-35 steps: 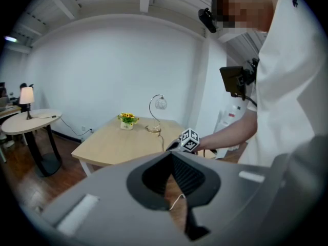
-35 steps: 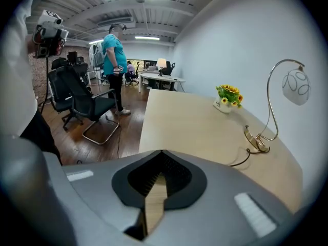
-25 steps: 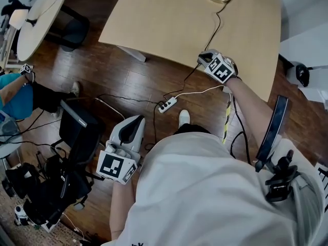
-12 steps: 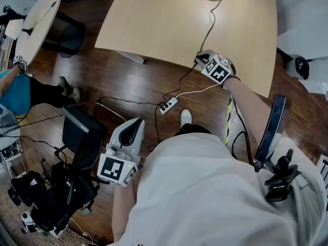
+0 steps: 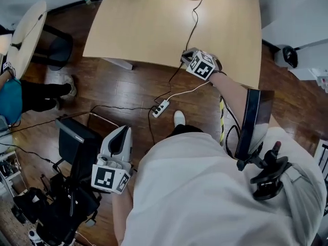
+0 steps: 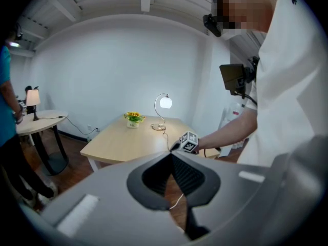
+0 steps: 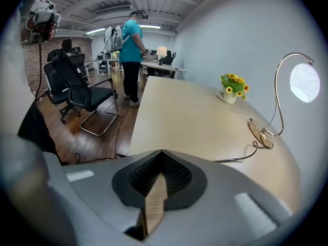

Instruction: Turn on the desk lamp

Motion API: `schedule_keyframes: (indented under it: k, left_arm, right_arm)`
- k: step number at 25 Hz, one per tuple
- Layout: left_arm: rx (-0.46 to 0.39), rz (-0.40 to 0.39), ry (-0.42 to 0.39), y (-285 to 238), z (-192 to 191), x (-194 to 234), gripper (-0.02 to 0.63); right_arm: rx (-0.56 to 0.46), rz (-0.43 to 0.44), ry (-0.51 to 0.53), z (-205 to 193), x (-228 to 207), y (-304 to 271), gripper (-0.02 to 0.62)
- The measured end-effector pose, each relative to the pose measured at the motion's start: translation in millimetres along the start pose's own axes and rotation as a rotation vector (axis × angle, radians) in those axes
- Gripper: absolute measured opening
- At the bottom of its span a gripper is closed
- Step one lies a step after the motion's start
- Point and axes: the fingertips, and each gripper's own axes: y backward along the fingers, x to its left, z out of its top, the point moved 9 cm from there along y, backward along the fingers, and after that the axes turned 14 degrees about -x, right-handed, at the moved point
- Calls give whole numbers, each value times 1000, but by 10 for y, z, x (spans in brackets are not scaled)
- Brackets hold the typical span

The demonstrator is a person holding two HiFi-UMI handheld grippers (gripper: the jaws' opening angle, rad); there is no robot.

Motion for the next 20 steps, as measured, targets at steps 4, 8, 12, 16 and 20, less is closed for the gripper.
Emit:
schedule_keyframes:
  k: [4,8,12,16,20]
  left_arm:
    - [-6,-4,-1,62,19,-31,18]
    - [-16,-14,-5,98,36,-26,18]
    - [-26,-33,-5,121,7,-25,18]
    - [-46,-52,-6,164,17,-18,18]
    - [-62,-88,-2,239,31,5,18]
  right_arm:
    - [-17,-20,-9,83,33,60,3]
    - [-54,-44,-23,184,61,135,3]
    - [-81,-67,-38,252,100,240,3]
    - [-89,-88,-31,341,164,365,3]
    - [-101,-122,-41,435,292,542,3]
